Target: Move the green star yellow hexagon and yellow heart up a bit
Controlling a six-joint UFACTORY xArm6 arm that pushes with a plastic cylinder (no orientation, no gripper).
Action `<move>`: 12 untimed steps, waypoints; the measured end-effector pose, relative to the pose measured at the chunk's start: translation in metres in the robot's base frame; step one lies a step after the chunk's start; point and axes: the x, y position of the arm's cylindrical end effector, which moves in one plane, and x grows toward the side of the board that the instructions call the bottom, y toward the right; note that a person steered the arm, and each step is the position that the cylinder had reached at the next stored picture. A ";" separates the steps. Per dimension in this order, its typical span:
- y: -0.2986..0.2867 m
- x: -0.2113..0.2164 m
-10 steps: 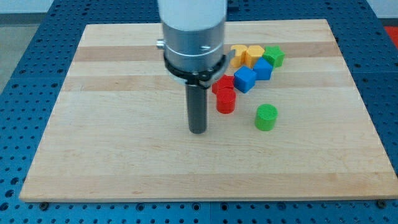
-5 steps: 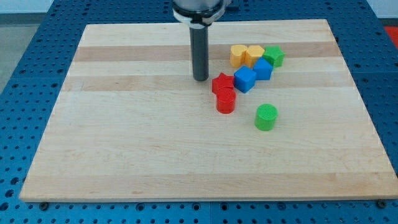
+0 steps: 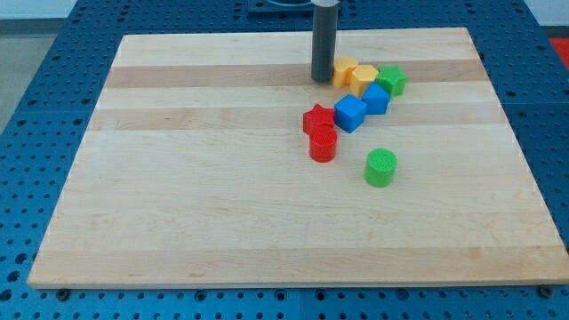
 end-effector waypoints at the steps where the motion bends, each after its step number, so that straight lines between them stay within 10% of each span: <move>1: 0.005 -0.030; 7: 0.163 0.015; 12: 0.070 0.038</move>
